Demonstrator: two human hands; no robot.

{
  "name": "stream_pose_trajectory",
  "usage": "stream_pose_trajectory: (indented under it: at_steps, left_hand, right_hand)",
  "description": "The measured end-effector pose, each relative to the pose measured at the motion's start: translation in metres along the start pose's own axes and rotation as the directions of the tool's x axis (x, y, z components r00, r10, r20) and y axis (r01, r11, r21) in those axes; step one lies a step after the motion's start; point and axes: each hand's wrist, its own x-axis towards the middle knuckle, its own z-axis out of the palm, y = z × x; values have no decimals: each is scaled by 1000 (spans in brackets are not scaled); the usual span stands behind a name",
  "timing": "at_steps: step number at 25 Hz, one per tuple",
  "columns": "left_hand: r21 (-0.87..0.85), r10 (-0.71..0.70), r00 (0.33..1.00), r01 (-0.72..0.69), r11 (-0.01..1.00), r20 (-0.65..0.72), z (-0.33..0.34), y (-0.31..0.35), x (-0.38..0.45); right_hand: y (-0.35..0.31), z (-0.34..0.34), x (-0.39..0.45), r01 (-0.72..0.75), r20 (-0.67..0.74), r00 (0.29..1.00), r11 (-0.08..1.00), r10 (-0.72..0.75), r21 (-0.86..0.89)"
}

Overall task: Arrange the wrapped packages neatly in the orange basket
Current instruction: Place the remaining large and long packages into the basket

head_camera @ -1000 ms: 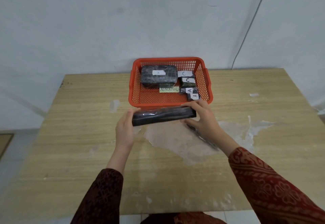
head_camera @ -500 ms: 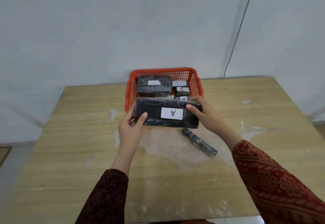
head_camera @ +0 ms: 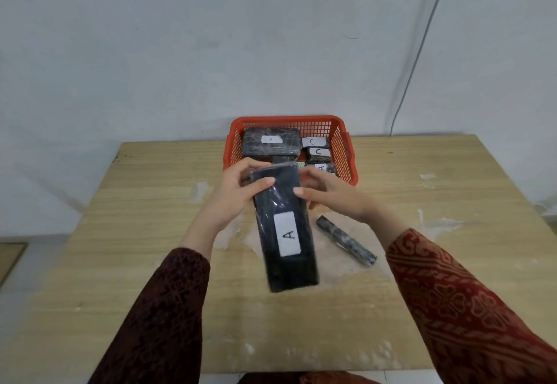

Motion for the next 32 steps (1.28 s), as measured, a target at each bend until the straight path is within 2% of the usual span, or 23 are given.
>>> stream_pose_trajectory:
  at_steps: [1, 4, 7, 9, 11, 12, 14, 16, 17, 20, 22, 23, 26, 29, 32]
  left_hand:
    - [31, 16, 999, -17, 999, 46, 1, 5, 4]
    - [-31, -4, 999, 2, 1000, -52, 2, 6, 11]
    - [11, -68, 996, 69, 998, -55, 1, -25, 3]
    - [-53, -140, 978, 133, 990, -155, -1, -53, -2]
    - [-150, -202, 934, 164, 975, -296, -2, -72, 2]
    - [-195, -238, 901, 176, 965, -363, -2, -76, 6]
    - [-214, -274, 816, 189, 958, -509, -4, -75, 21]
    - [-103, -201, 747, 176, 979, -633, -6, -66, 41]
    - [-24, -134, 750, 156, 988, -648, -7, -63, 55]
    - [199, -24, 843, 155, 968, -538, -7, -68, 98]
    - [280, -53, 898, 192, 941, -437, -8, -79, 115]
    - [326, -76, 913, 219, 920, -401, -9, -85, 122]
    - [568, -146, 948, 287, 771, -282, -9, -106, 131]
    - [676, -276, 944, 323, 663, -182, -4, -117, 138]
    - [722, -319, 941, 298, 625, -112, -4, -129, 150]
  right_hand:
    - [-7, 4, 6, 7, -43, 999, 1000, -6, 23]
    - [-12, 2, 18, 34, -220, 975, 999, -25, 39]
    - [1, -2, 26, 79, -469, 883, 973, 32, 215]
    - [18, -1, 32, 126, -581, 810, 942, 83, 311]
    - [38, 3, 43, 88, -648, 746, 941, 155, 326]
    - [46, 6, 47, 34, -667, 719, 949, 196, 315]
    - [56, 9, 55, -132, -698, 684, 977, 212, 167]
    - [58, 9, 62, -213, -684, 705, 976, 186, 45]
    - [57, 6, 67, -233, -661, 727, 972, 187, 18]
    - [60, -7, 90, -344, -636, 739, 936, 224, -70]
    - [67, -20, 111, -447, -604, 756, 873, 252, -196]
    - [71, -26, 122, -502, -543, 783, 824, 304, -262]
    - [87, -35, 145, -584, -380, 802, 737, 461, -340]
    - [100, -32, 156, -566, -421, 805, 753, 417, -336]
    - [108, -22, 160, -527, -497, 805, 775, 324, -348]
